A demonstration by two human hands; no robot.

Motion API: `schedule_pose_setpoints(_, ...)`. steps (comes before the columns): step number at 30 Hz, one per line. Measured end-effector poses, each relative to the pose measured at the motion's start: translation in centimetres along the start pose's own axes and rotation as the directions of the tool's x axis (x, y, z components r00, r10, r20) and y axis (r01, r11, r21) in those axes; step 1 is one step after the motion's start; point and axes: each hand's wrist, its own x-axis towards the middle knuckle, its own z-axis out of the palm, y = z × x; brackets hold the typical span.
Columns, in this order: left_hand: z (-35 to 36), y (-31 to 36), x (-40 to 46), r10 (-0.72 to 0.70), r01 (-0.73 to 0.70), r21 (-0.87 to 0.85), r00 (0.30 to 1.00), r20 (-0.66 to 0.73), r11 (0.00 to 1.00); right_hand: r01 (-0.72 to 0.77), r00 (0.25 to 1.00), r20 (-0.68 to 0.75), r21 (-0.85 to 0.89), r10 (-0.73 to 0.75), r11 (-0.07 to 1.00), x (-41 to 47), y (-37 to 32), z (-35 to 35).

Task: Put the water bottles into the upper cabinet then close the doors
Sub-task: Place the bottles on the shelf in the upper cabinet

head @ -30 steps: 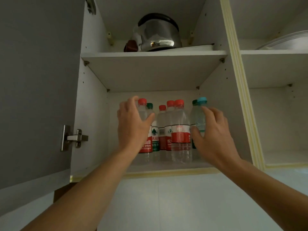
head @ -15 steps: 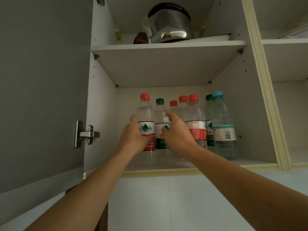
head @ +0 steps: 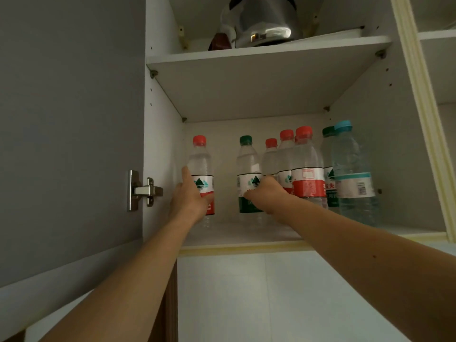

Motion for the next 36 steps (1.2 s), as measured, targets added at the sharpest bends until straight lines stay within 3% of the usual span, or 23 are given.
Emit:
schedule_pose_setpoints(2, 0.4, -0.2, 0.4, -0.022, 0.022, -0.018, 1.000, 0.016, 1.000, -0.036, 0.993, 0.109, -0.026, 0.038, 0.999, 0.4, -0.7, 0.3)
schedule_pose_setpoints(4, 0.7, -0.3, 1.1, -0.030, 0.030, -0.002, 0.999, 0.022, 1.000, -0.001, 0.993, 0.118, -0.064, 0.008, 0.998, 1.4, -1.0, 0.8)
schedule_pose_setpoints(13, 1.1, -0.7, 4.3, -0.017, -0.012, 0.275, 0.994, 0.104, 0.961, 0.012, 0.967, 0.252, -0.157, 0.028, 0.988, 4.6, -3.2, 2.4)
schedule_pose_setpoints(19, 1.3, -1.7, 5.5, 0.092, -0.122, 0.406, 0.992, 0.092, 0.906, 0.029, 0.952, 0.305, -0.155, 0.020, 0.988, 6.9, -2.4, 3.1)
schedule_pose_setpoints(24, 0.9, -2.0, 7.1, 0.220, -0.281, 0.613, 0.960, 0.174, 0.738, 0.089, 0.958, 0.285, -0.139, -0.046, 0.986, 8.1, -1.8, 3.7)
schedule_pose_setpoints(27, 0.8, -2.1, 7.4, 0.225, -0.305, 0.786, 0.950, 0.215, 0.538, 0.124, 0.957, 0.280, -0.145, -0.079, 0.982, 8.1, -1.6, 4.0)
schedule_pose_setpoints(31, 0.7, -2.3, 7.4, 0.298, -0.284, 0.915, 0.934, 0.197, 0.287, 0.157, 0.951, 0.291, -0.171, -0.102, 0.973, 7.8, -1.3, 4.2)
schedule_pose_setpoints(36, 1.2, -2.7, 7.0, 0.313, -0.214, 0.965, 0.936, 0.159, 0.150, 0.159, 0.951, 0.294, -0.196, -0.097, 0.968, 8.1, -0.9, 4.6)
